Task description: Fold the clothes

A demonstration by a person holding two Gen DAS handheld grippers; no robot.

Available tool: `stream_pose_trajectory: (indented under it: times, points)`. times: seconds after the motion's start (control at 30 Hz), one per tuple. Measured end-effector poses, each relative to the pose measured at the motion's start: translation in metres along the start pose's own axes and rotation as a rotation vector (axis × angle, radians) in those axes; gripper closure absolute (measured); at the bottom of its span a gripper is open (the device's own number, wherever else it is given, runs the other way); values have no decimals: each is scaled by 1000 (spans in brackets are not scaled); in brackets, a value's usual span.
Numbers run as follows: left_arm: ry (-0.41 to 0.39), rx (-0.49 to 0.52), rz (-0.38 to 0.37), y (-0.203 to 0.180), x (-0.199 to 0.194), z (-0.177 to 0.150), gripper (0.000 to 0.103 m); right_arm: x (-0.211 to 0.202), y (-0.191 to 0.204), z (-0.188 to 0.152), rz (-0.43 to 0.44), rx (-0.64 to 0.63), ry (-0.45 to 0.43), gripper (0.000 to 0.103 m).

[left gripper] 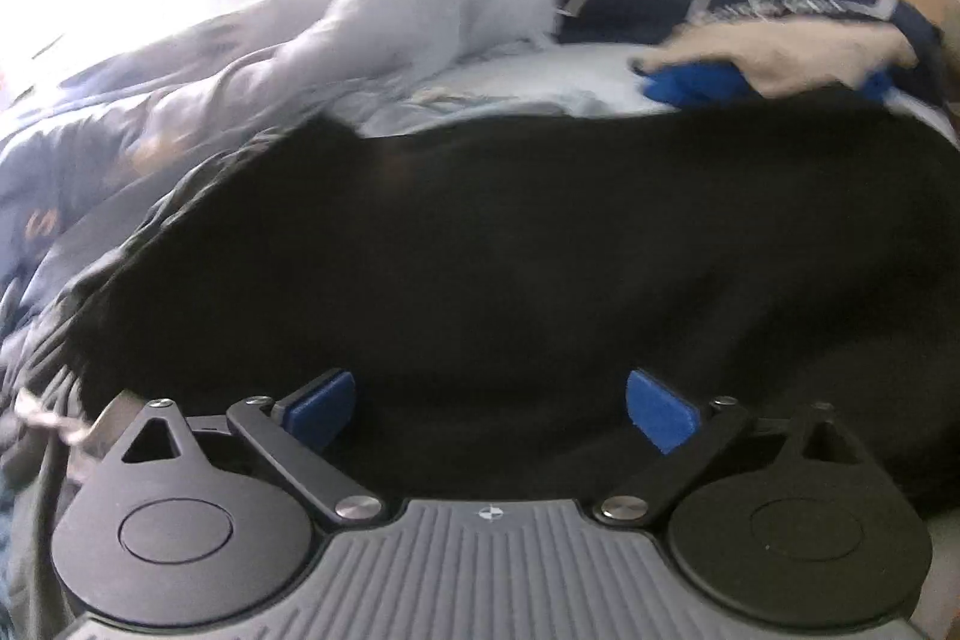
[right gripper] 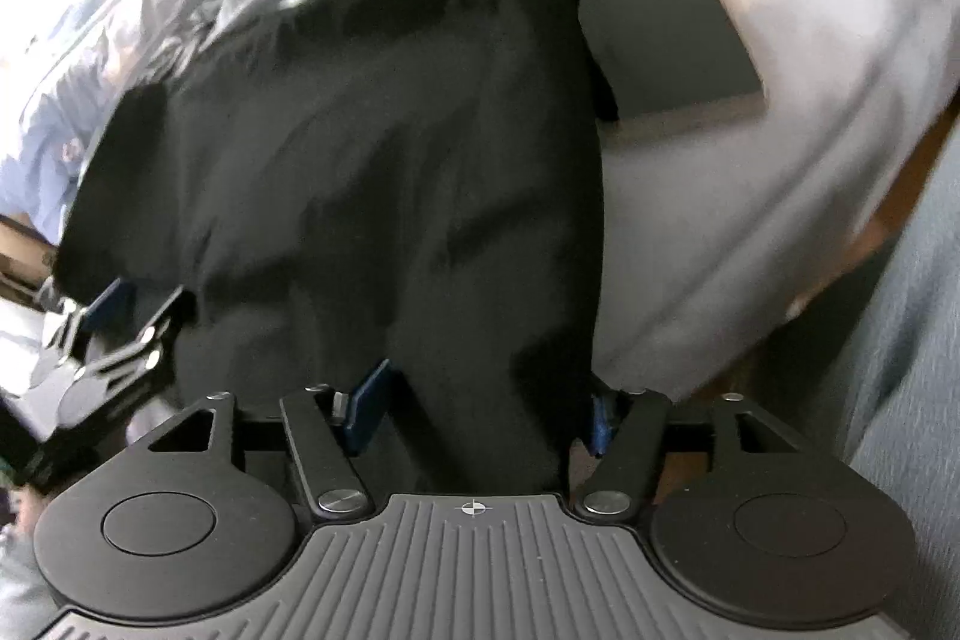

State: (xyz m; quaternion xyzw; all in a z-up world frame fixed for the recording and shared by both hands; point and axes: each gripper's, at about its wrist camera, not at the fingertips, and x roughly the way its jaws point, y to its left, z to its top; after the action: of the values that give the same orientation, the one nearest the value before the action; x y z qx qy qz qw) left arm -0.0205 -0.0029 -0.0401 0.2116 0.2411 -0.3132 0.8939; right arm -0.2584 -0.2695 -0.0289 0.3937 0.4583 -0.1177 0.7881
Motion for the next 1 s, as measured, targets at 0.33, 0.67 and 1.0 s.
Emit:
stream_pose_trajectory:
  times: [0.33,0.67,1.0]
  points:
    - [-72,18,-66,-1,-6,6,6,-5,6,-21,52,18,27,55]
    - [-91,-38,106,12,-9,14,7,-22,15,-17,65,-25,10,87]
    - [-10,53,7,-7,2,7,5,-60,50,5,157,-90,-61,91]
